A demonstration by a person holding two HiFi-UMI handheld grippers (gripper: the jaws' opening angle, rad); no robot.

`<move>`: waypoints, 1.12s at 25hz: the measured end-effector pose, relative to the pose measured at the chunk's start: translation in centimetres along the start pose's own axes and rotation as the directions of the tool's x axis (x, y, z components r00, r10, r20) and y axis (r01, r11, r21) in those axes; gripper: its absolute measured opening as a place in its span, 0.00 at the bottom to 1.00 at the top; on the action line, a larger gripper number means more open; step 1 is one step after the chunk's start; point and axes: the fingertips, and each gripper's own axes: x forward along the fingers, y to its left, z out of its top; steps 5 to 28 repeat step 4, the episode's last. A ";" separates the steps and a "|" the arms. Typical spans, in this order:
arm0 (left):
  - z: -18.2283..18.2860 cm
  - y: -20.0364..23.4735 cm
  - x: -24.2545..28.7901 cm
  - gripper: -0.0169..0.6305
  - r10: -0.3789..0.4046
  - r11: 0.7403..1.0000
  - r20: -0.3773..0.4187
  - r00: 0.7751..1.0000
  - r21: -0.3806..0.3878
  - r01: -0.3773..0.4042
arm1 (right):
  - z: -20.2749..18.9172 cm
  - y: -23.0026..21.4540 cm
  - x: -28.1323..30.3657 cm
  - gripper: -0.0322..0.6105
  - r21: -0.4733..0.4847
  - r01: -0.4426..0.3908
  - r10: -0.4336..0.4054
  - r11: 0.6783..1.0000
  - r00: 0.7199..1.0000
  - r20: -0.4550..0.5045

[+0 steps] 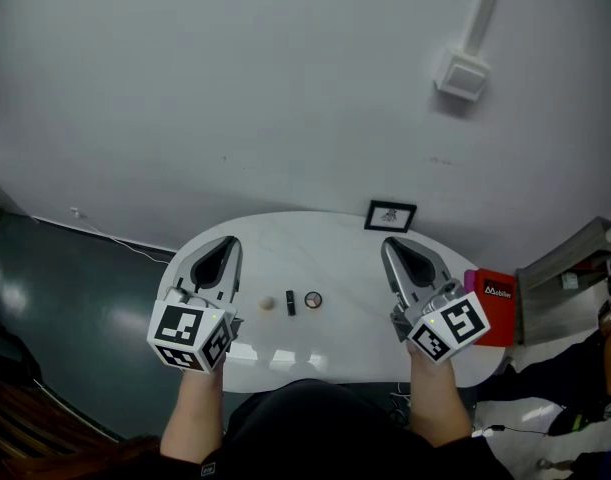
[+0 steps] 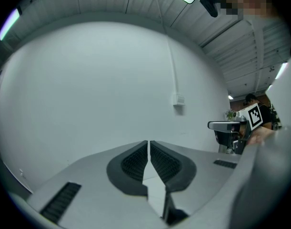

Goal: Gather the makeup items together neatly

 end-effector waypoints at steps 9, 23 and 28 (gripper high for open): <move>-0.3 0.0 -0.3 0.07 -0.003 1.000 0.000 1.000 -0.001 0.003 | -0.1 0.4 -0.1 0.10 0.002 -0.005 0.005 1.000 1.000 0.001; -0.3 0.0 -0.3 0.07 -0.003 1.000 0.000 1.000 -0.001 0.003 | -0.1 0.4 -0.1 0.10 0.002 -0.005 0.005 1.000 1.000 0.001; -0.3 0.0 -0.3 0.07 -0.003 1.000 0.000 1.000 -0.001 0.003 | -0.1 0.4 -0.1 0.10 0.002 -0.005 0.005 1.000 1.000 0.001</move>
